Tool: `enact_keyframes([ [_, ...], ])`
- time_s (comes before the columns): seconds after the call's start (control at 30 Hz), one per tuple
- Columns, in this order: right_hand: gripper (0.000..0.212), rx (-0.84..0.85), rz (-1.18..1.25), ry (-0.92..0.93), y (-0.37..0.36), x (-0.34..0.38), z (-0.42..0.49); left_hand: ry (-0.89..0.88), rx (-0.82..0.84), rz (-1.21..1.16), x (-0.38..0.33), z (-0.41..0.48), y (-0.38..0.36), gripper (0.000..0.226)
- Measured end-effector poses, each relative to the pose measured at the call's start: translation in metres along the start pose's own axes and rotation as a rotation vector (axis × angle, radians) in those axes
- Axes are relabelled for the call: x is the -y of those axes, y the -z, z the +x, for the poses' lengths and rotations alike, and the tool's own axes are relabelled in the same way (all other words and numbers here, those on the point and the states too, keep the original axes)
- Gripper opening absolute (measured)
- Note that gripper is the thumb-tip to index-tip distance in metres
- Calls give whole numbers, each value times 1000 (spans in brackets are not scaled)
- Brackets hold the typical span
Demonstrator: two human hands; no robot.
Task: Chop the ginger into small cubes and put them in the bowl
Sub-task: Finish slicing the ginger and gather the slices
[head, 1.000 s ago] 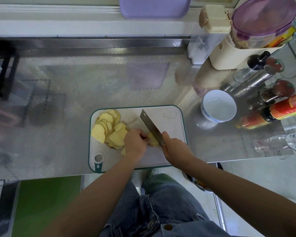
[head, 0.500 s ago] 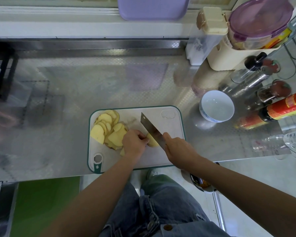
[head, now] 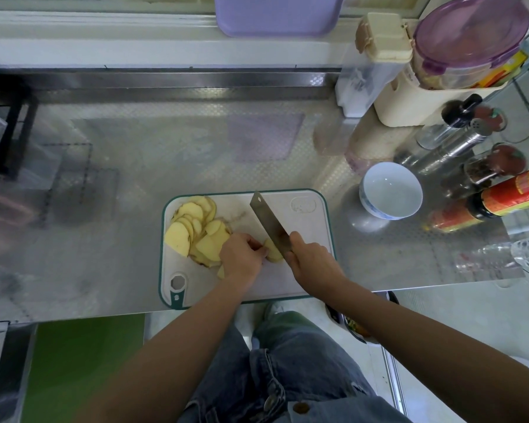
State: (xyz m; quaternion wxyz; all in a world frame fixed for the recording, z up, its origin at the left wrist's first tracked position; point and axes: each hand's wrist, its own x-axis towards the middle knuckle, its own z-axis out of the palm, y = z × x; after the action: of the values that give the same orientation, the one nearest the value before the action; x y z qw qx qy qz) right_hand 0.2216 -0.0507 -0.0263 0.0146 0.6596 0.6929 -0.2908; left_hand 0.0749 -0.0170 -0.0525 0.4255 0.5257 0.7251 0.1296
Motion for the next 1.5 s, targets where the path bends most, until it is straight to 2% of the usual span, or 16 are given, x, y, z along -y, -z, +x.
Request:
enact_keyframes([
  [0.1, 17, -10, -12, 35, 7, -2, -5, 36, 0, -15, 2, -1, 0, 22],
  [0.27, 22, 64, -114, 48, 12, -1, -10, 37, -7, -17, 1, -1, 0, 17],
  [0.43, 24, 80, -93, 20, 5, -2, -9, 18, -2, 13, 0, -1, -1, 15],
  [0.67, 24, 52, -61, -19, -9, 4, 4, 22, -13, -14, 0, -2, 0, 11],
  [0.87, 17, -3, 34, 25, 2, -1, -1, 27, -6, -25, 3, -3, 0, 17],
  [1.13, 17, 73, -120, 56, 6, 1, -10, 41, -13, -21, 2, -2, -1, 19],
  [1.5, 23, 29, -92, 5, -16, 5, 4, 26, -6, 9, -1, -4, 2, 16],
])
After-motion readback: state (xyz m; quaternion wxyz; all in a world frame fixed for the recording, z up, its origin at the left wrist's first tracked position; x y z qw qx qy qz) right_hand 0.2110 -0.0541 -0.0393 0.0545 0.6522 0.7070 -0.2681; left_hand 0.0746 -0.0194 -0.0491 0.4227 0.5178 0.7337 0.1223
